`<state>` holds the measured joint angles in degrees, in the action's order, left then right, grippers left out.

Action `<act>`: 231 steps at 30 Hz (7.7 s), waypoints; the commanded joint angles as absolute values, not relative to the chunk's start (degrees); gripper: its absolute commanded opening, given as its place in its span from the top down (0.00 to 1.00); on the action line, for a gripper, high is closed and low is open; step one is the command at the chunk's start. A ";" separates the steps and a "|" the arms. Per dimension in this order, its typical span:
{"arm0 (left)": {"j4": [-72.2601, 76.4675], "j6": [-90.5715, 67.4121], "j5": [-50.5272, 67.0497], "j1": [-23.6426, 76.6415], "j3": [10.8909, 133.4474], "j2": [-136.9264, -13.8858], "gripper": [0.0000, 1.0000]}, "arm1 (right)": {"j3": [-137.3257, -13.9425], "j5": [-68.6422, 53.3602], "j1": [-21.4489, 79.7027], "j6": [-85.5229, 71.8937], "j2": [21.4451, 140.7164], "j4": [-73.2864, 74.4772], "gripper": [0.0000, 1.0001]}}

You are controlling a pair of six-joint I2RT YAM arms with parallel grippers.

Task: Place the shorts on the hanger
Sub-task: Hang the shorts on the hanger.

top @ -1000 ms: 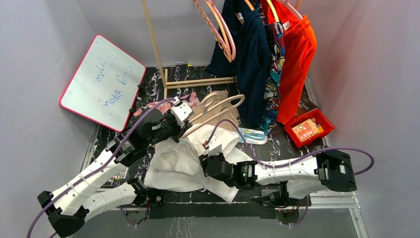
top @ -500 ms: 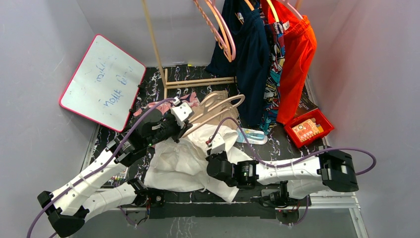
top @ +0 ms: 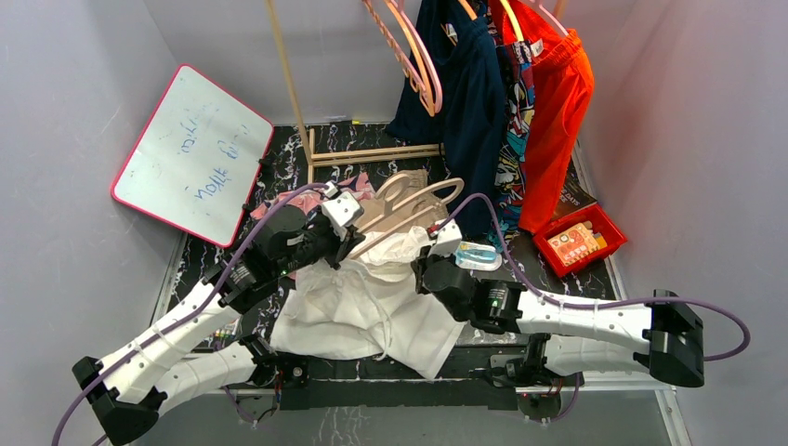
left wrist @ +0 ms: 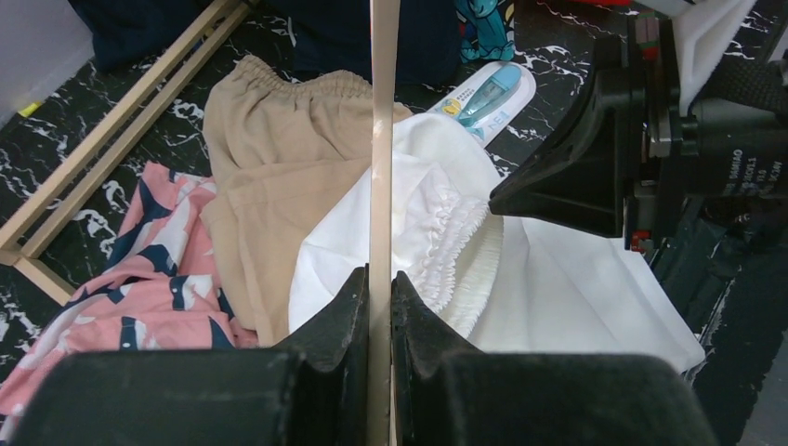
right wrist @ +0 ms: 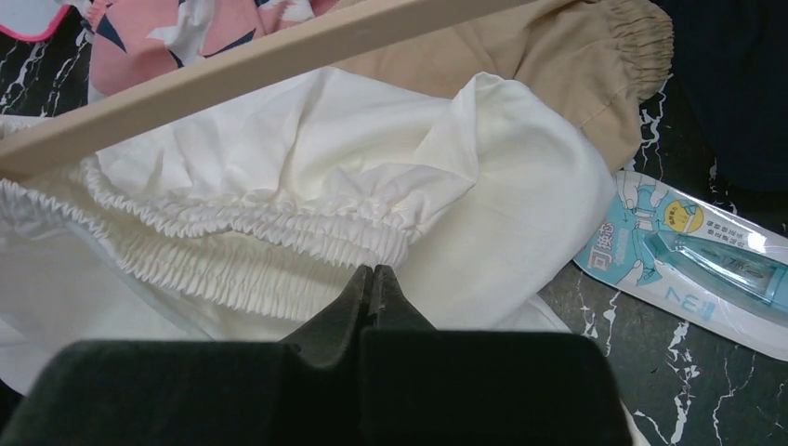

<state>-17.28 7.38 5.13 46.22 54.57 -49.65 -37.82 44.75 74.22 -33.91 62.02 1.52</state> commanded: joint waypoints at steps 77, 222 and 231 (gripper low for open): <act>-12.17 -1.16 -3.42 45.88 49.30 -43.93 1.00 | -30.28 36.53 65.80 -29.63 58.16 -10.55 1.00; -33.28 21.06 6.49 51.67 62.17 -54.29 1.00 | -85.53 -1.06 31.05 -23.23 63.10 39.21 1.00; -27.33 19.20 6.46 51.61 62.85 -52.41 1.00 | -81.49 -5.50 31.05 -21.41 63.02 40.10 1.00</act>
